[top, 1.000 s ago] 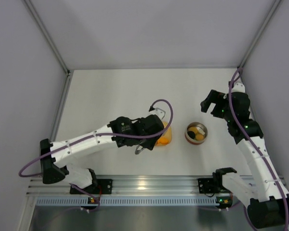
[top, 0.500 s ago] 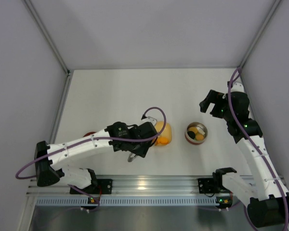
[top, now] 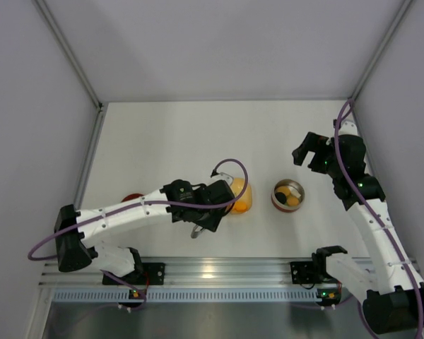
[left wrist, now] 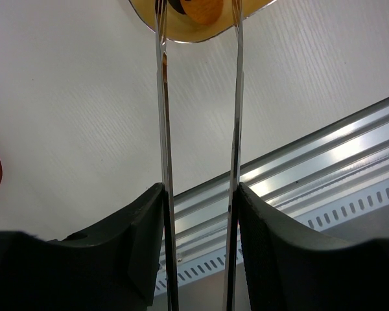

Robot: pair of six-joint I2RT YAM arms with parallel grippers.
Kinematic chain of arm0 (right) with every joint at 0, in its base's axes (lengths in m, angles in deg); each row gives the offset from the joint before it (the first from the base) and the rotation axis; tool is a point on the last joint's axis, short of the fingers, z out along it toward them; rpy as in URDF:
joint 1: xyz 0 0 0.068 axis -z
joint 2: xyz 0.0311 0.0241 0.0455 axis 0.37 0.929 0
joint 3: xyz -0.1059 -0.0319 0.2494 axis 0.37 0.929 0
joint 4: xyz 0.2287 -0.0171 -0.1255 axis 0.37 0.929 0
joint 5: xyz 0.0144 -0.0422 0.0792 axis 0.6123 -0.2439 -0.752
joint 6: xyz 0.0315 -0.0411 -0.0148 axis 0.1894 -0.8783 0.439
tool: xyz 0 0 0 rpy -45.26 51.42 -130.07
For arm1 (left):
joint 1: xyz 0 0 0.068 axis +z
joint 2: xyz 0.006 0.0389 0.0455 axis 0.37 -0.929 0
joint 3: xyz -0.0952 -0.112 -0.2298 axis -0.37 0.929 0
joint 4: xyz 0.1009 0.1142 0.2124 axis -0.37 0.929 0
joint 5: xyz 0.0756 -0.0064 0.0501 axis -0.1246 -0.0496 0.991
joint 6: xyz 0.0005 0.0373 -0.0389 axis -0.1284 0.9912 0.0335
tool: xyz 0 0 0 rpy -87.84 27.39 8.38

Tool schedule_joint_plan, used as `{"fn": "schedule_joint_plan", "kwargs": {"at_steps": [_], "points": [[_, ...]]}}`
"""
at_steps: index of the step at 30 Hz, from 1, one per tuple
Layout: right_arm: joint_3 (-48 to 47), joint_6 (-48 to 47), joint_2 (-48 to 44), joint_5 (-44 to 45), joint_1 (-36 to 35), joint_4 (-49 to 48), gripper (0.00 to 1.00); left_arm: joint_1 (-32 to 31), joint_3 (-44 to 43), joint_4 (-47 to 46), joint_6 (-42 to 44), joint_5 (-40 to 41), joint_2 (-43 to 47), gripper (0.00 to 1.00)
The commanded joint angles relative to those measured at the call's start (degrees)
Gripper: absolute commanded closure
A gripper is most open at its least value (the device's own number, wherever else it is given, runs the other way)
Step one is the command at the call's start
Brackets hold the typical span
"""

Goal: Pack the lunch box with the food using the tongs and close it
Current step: Pick up the fake food from the plate.

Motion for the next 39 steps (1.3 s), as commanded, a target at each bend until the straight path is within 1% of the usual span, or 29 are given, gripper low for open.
{"fn": "schedule_joint_plan", "kwargs": {"at_steps": [1, 15, 24, 29, 33, 39], "points": [[-0.14, 0.32, -0.77, -0.46, 0.04, -2.01, 0.0, 0.0, 0.06, -2.33, 0.3, 0.29, -0.34, 0.49], [-0.05, 0.23, -1.3, -0.19, 0.13, -1.66, 0.01, 0.7, 0.32, -3.47, 1.35, -0.41, -1.22, 0.49], [-0.05, 0.06, -1.21, -0.19, 0.04, -1.66, 0.0, 1.23, 0.58, -4.09, 1.7, -1.12, -1.57, 0.51], [-0.05, 0.06, -1.12, -0.11, 0.04, -1.66, 0.01, 1.32, 0.23, -4.18, 1.97, -1.2, -1.57, 0.55], [0.04, 0.15, -1.3, -0.1, 0.04, -1.75, 0.01, 1.41, -0.3, -4.18, 2.23, -1.12, -1.57, 0.62], [-0.05, 0.14, -1.21, -0.1, 0.13, -1.66, 0.01, 1.41, -1.0, -4.0, 2.67, -1.12, -1.83, 0.67]]}}
